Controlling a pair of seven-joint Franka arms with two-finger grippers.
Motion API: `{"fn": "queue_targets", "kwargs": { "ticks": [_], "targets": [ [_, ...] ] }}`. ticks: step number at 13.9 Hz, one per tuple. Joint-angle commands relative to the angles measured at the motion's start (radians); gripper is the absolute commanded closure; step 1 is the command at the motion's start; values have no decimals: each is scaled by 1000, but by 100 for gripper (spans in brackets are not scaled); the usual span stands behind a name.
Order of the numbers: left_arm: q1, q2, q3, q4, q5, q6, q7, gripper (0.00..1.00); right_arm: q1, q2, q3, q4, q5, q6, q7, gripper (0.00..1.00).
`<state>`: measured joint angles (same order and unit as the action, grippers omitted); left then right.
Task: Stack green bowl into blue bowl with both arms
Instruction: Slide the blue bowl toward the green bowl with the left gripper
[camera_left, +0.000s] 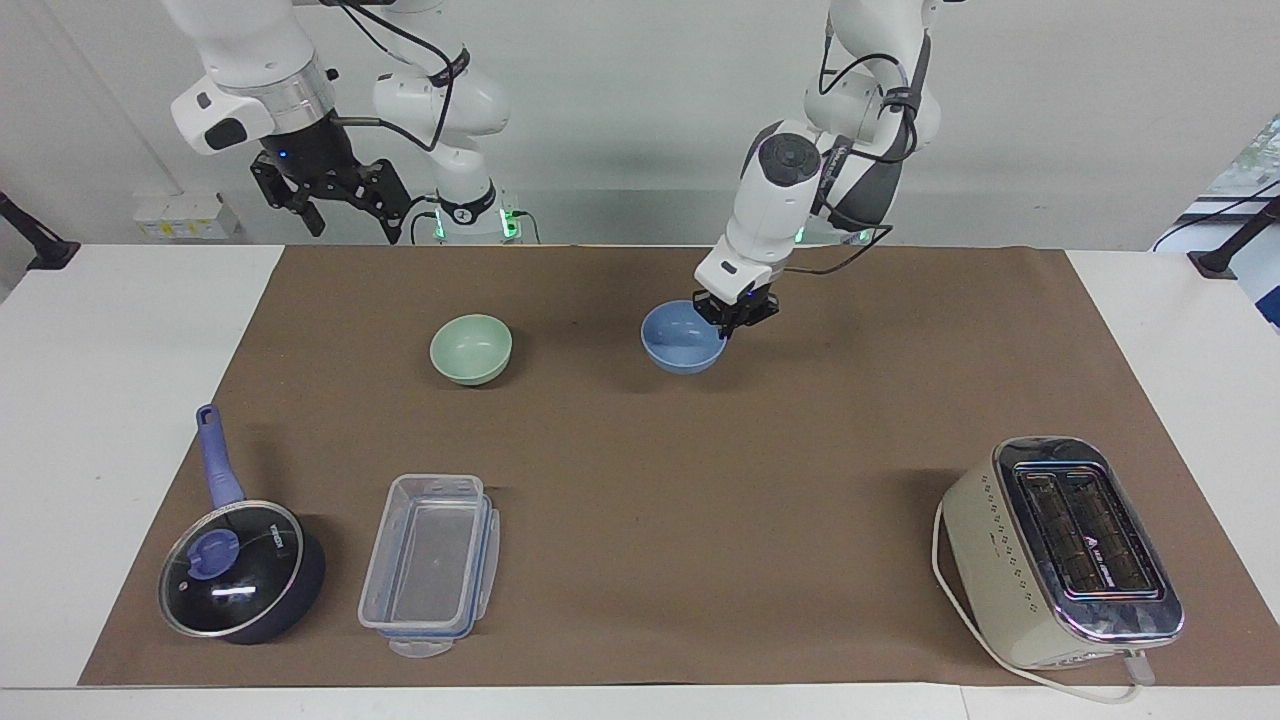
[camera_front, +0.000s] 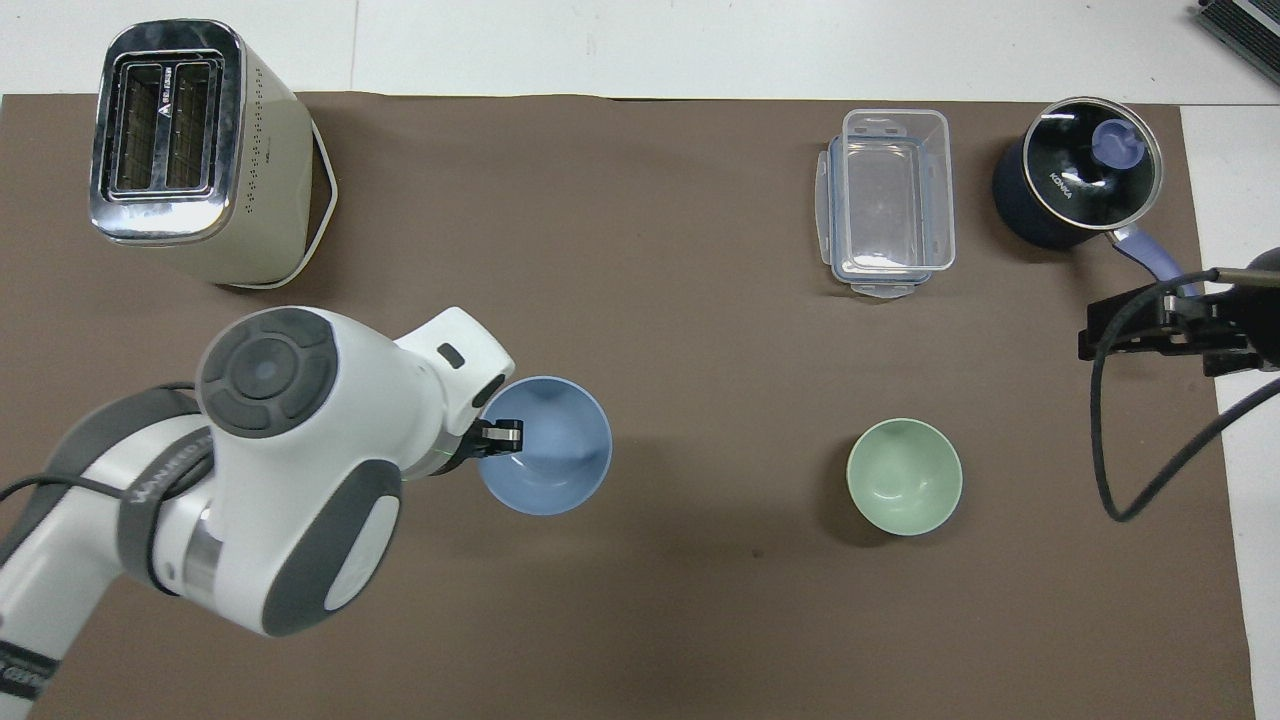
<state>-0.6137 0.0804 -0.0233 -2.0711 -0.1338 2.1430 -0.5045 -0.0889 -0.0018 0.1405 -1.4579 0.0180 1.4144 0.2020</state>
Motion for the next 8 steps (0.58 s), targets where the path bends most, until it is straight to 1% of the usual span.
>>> {"fn": "queue_targets", "kwargs": {
  "ticks": [1, 3, 4, 5, 8],
  "targets": [
    [-29, 19, 19, -61, -27, 101, 7, 100, -22, -20, 4, -24, 20, 9, -24, 0],
    [-29, 41, 19, -63, -33, 107, 15, 100, -28, -20, 4, -25, 20, 9, -23, 0],
    [-29, 42, 19, -64, -38, 103, 17, 77, -29, -20, 4, -25, 20, 9, -23, 0],
    [-29, 42, 19, -61, -38, 92, 11, 1, -29, -20, 4, -25, 20, 9, -21, 0],
    [-14, 24, 22, -47, -38, 86, 1, 0, -29, -20, 4, -25, 19, 11, -19, 0]
  ]
}}
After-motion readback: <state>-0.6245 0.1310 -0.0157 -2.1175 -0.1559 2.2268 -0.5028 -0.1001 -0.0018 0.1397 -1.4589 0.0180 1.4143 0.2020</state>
